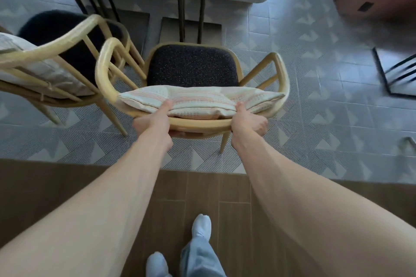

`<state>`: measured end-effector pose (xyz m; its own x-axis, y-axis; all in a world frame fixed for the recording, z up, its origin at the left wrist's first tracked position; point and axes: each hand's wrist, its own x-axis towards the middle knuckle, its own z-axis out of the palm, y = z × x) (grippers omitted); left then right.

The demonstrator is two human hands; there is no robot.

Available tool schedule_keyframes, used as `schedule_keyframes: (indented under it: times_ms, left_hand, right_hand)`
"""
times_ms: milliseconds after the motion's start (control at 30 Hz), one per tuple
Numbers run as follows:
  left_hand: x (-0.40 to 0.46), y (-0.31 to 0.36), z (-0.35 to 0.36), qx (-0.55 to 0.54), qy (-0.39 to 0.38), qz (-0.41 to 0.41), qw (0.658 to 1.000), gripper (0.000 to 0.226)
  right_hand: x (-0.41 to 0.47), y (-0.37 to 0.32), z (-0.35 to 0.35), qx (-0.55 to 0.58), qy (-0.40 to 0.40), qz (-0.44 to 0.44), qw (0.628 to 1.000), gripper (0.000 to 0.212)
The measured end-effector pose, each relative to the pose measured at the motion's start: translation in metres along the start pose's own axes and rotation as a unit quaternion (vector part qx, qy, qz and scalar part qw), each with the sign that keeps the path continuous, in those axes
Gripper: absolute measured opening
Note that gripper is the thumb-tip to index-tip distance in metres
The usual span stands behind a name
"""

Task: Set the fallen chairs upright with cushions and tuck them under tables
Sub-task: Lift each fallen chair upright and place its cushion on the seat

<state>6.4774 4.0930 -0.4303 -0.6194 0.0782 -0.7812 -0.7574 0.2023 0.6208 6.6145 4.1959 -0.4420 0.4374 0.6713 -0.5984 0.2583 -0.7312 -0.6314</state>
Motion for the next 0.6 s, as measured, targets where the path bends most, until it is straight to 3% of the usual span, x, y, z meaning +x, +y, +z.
schedule_keyframes:
  times_ms: [67,167,267,333,467,600]
  left_hand:
    - [-0.002,0.001,-0.008,0.057,0.001,0.016,0.998,0.050]
    - [-0.012,0.003,-0.022,0.165,-0.078,0.009,0.983,0.055]
    - [-0.027,0.013,-0.032,0.223,-0.114,0.006,0.968,0.054]
    - [-0.042,0.019,-0.036,0.228,-0.102,0.031,0.968,0.047]
    - [-0.086,0.037,-0.048,0.242,-0.096,0.127,0.957,0.036]
    - [-0.153,0.082,-0.047,0.223,-0.220,0.272,0.910,0.022]
  right_hand:
    - [-0.003,-0.002,-0.005,-0.010,-0.012,-0.008,1.000,0.077]
    - [-0.009,-0.004,-0.017,-0.024,-0.079,-0.014,0.996,0.081]
    - [-0.017,-0.009,-0.038,-0.046,-0.166,-0.012,0.985,0.074]
    - [-0.026,-0.011,-0.057,-0.080,-0.166,-0.044,0.982,0.064]
    - [-0.066,-0.017,-0.105,-0.104,-0.112,-0.122,0.981,0.047]
    - [-0.125,-0.047,-0.157,-0.051,-0.126,-0.265,0.955,0.049]
